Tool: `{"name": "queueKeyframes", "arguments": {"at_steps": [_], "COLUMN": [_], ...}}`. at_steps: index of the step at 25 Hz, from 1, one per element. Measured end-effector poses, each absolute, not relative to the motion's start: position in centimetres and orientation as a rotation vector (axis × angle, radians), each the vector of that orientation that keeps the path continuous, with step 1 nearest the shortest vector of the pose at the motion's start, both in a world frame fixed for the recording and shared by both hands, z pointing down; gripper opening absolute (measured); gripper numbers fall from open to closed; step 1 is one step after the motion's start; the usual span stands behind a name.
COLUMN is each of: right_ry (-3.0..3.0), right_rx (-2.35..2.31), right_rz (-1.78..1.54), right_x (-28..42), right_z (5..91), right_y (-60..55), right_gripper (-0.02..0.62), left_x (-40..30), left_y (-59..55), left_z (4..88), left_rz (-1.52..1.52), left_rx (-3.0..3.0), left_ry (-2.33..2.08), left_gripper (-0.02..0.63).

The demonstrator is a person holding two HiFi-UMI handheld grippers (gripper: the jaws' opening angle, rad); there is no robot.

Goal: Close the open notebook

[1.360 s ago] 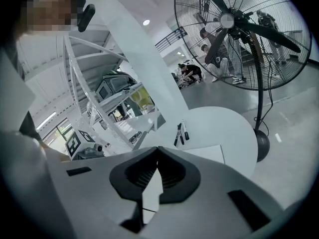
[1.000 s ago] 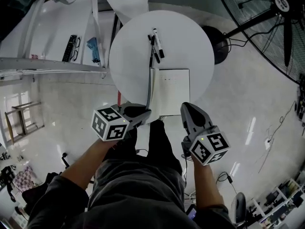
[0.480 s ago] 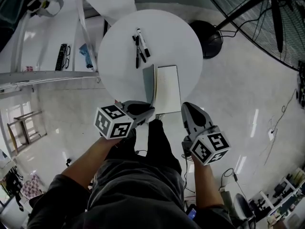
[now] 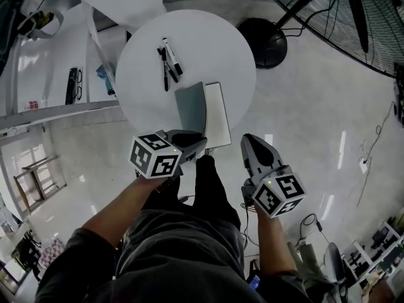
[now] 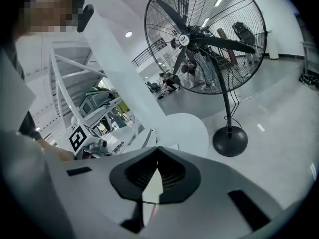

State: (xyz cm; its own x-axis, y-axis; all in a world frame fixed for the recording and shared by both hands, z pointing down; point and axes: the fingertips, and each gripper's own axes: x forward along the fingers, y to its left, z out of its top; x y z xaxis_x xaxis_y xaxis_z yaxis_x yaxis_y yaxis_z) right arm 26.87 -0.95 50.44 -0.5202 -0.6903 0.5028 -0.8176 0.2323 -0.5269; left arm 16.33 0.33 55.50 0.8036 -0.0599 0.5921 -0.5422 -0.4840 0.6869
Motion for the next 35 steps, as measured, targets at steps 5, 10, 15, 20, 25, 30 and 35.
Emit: {"name": "queueKeyframes", "arguments": {"at_steps": [5, 10, 15, 20, 25, 30, 35], "right_ry": [-2.313, -2.300, -2.279, -2.262, -2.249, -2.241, -2.236], "right_rx": [1.471, 1.490, 1.511, 1.524, 1.535, 1.536, 1.536], "right_rz": [1.176, 1.191, 1.203, 1.223, 1.243, 1.256, 1.260], "right_x": [28.6, 30.0, 31.3, 32.3, 32.8, 33.1, 33.3], "right_z": [51.0, 51.4, 51.9, 52.6, 53.1, 53.5, 53.8], "right_y": [-1.1, -1.1, -1.3, -1.3, -1.3, -1.1, -0.9], "right_gripper": [0.021, 0.020, 0.021, 0.020, 0.020, 0.020, 0.020], "left_x": [17.8, 19.3, 20.6, 21.4, 22.2, 22.8, 23.1], "left_y": [0.0, -0.1, -0.5, -0.8, -1.1, -1.2, -1.1], "left_z": [56.6, 58.2, 59.9, 61.2, 62.1, 62.7, 63.0], "left_rz": [0.658, 0.701, 0.749, 0.767, 0.786, 0.781, 0.768], "left_rx": [1.993, 1.964, 1.932, 1.896, 1.863, 1.832, 1.834], "left_ry": [-0.433, -0.423, -0.413, -0.404, -0.391, -0.402, -0.404], "left_gripper": [0.060, 0.060, 0.063, 0.066, 0.080, 0.097, 0.106]}}
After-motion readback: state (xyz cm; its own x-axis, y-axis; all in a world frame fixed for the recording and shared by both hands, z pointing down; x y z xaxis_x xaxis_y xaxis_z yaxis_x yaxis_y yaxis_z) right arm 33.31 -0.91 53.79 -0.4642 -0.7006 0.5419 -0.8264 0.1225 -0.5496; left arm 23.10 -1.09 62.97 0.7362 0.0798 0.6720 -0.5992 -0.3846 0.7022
